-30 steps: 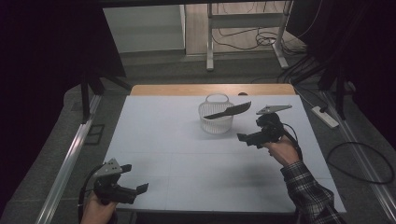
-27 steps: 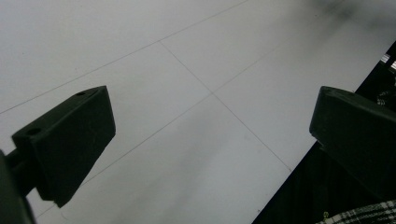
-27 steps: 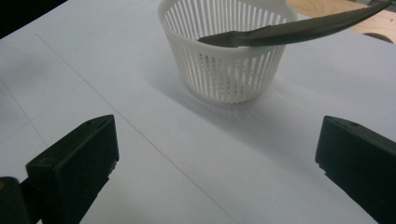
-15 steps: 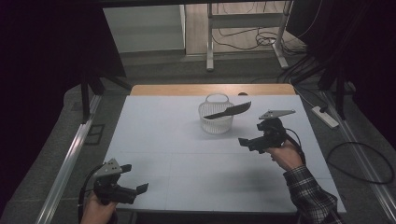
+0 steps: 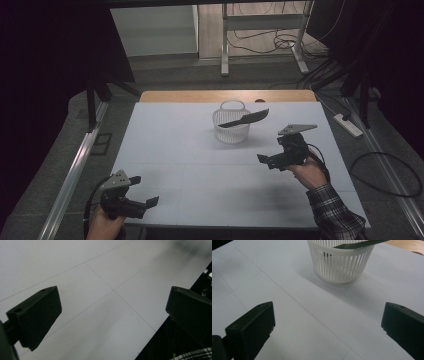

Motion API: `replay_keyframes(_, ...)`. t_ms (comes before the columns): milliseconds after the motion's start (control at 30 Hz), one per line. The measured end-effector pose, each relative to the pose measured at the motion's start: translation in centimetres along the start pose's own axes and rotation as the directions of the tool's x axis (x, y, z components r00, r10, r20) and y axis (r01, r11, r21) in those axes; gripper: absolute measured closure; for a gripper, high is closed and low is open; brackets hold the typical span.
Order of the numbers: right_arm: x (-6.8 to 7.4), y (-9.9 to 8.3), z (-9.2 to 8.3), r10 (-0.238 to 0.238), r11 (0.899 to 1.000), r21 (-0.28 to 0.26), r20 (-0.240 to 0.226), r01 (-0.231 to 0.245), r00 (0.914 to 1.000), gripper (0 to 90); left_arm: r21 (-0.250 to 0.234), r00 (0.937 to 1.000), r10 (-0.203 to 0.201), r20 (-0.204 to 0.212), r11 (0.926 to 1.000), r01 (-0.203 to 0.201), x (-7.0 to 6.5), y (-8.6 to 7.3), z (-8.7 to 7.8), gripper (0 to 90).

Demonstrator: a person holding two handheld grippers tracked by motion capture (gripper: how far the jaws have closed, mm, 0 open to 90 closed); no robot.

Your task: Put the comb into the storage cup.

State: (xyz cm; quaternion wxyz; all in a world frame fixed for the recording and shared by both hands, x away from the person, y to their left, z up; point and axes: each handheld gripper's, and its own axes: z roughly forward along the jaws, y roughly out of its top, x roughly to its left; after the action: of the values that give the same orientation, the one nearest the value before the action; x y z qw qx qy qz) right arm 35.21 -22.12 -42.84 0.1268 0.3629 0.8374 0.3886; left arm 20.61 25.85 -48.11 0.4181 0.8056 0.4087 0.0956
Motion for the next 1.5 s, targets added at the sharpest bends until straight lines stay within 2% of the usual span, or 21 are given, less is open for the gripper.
replay_keyframes(433, 0.0, -1.8, -1.0, 0.033, 0.999, 0.009, 0.007, -0.033, 0.9994, 0.0, -0.001, 1.0000, 0.000, 0.000, 1.0000, 0.000, 0.0, 0.0, 0.0, 0.2)
replay_keyframes(667, -0.1, -2.7, -1.6, 0.035, 0.999, 0.005, 0.014, -0.035, 0.9993, 0.0, -0.001, 1.0000, 0.000, 0.000, 1.0000, 0.000, 0.0, 0.0, 0.0, 0.2)
replay_keyframes(900, -0.1, -3.3, -2.3, 0.045, 0.999, -0.002, 0.028, -0.045, 0.9986, 0.0, -0.002, 1.0000, 0.000, 0.000, 1.0000, 0.000, 0.0, 0.0, 0.0, 0.1)
replay_keyframes(1267, -0.3, -4.9, -3.4, 0.064, 0.998, 0.025, 0.058, -0.066, 0.9963, 0.0, -0.010, 1.0000, -0.004, -0.009, 0.9999, 0.004, 0.1, 0.0, -0.2, 0.0)
replay_keyframes(1500, -0.4, -5.6, -4.1, 0.064, 0.998, 0.017, 0.071, -0.065, 0.9954, 0.0, -0.012, 0.9999, -0.007, -0.012, 0.9999, 0.007, 0.1, 0.0, -0.2, 0.0)
